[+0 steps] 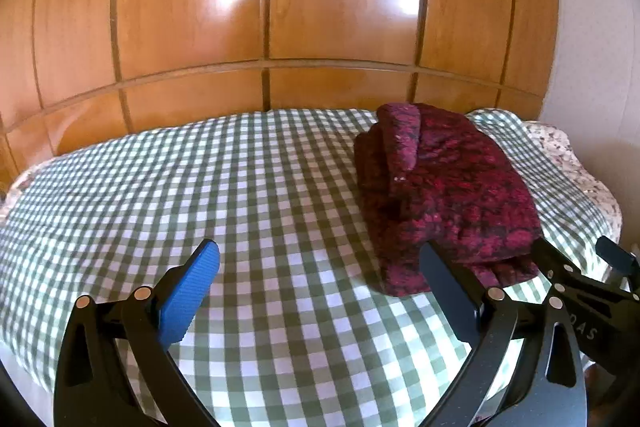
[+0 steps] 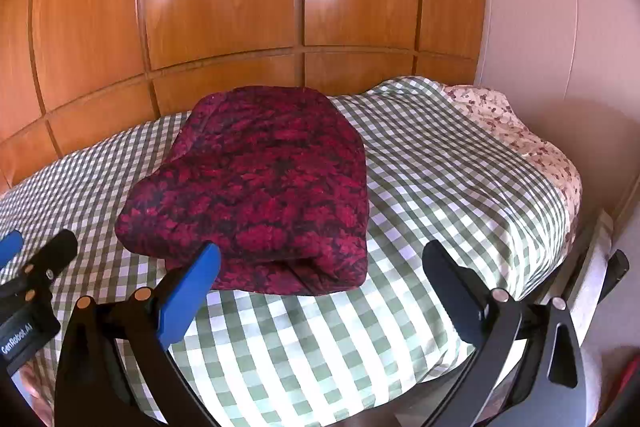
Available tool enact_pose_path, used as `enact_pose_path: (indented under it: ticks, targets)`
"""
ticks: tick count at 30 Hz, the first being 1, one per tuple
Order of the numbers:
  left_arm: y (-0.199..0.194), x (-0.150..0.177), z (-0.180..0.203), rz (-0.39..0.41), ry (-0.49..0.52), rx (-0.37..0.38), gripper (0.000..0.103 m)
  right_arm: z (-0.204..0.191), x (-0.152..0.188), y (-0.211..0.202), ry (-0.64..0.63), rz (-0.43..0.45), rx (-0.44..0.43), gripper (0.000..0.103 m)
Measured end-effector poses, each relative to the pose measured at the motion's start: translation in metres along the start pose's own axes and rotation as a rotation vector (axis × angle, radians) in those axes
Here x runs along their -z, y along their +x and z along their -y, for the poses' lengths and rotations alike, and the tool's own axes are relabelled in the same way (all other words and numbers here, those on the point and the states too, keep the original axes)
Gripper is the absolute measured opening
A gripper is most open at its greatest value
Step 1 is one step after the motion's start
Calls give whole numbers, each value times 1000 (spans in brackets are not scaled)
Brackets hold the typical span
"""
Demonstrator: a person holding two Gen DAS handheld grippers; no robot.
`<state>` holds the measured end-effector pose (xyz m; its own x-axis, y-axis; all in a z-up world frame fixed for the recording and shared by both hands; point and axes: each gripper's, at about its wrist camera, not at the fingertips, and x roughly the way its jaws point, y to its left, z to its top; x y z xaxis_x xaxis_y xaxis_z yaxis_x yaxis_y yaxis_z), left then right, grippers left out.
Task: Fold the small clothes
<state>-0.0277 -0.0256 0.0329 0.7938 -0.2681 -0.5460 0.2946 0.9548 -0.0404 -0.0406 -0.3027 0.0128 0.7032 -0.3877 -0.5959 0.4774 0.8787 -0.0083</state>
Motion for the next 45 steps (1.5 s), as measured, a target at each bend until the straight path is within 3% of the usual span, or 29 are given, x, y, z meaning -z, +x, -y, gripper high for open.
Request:
enact_pose_path:
  ticks: [45]
  targets:
    - [6,6,-8,-32,-9,0,99,-6,7,8,5,-17,-34,101]
